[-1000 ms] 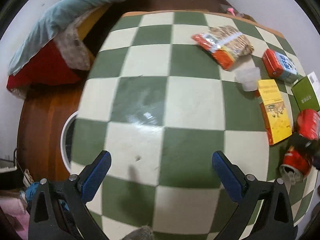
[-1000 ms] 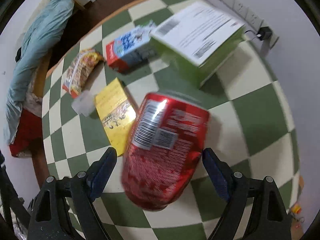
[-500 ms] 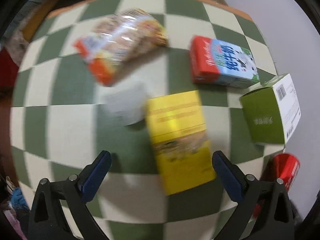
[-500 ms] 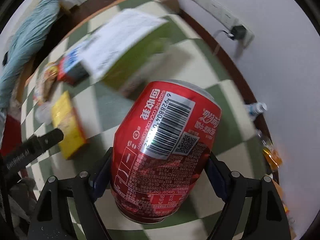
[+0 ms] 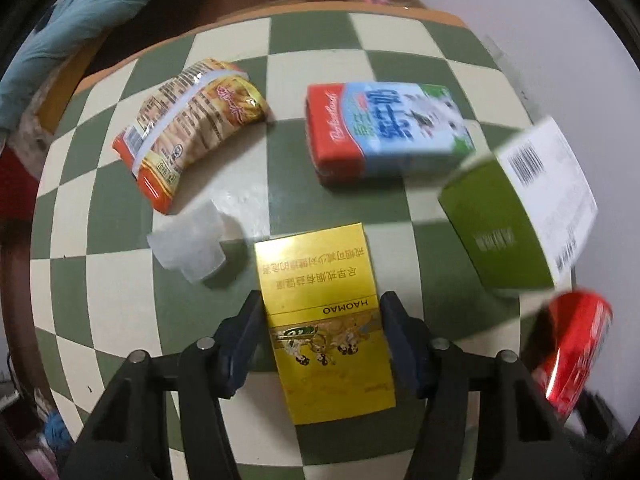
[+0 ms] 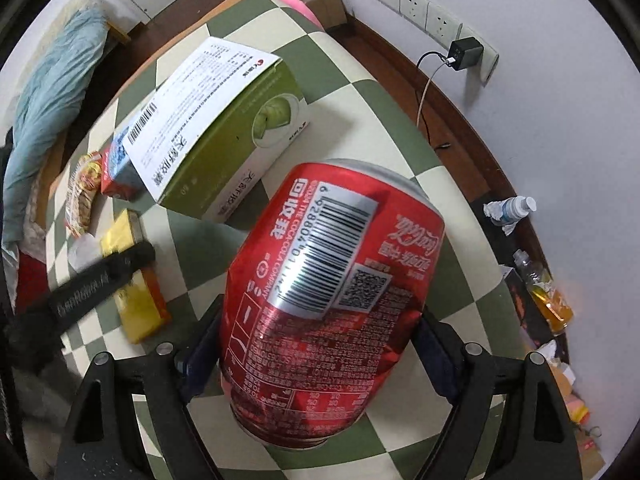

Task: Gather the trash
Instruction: 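Grasp the red Coca-Cola can with the right tool while the left tool grasps the yellow cigarette box, then carry the red can and yellow box to the bin and release both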

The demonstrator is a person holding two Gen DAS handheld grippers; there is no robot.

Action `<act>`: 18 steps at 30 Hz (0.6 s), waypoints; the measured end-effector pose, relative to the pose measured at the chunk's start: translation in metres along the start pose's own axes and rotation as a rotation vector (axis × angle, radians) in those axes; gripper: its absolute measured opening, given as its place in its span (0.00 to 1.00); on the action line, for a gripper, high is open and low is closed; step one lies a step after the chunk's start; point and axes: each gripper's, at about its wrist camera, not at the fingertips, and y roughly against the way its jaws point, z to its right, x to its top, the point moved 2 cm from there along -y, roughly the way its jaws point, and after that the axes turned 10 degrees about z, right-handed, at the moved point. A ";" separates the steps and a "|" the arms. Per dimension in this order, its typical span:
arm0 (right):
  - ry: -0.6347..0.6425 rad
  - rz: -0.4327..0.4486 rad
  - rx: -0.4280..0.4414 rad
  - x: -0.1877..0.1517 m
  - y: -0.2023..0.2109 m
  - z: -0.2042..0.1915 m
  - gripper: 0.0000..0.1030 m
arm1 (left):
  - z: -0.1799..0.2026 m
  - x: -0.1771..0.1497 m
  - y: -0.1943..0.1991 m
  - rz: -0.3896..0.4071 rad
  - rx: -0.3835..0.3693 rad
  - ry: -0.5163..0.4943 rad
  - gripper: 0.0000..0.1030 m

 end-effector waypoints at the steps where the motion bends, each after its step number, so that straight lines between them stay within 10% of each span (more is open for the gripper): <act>1: -0.003 0.002 0.009 -0.001 0.000 0.000 0.84 | 0.000 -0.005 0.002 0.000 -0.006 -0.015 0.54; 12: 0.154 -0.037 0.042 -0.044 0.015 -0.011 0.83 | -0.025 -0.102 0.038 -0.008 -0.026 -0.085 0.54; 18: 0.223 -0.057 0.026 -0.070 0.019 -0.017 0.84 | -0.026 -0.101 0.036 -0.002 -0.014 -0.092 0.56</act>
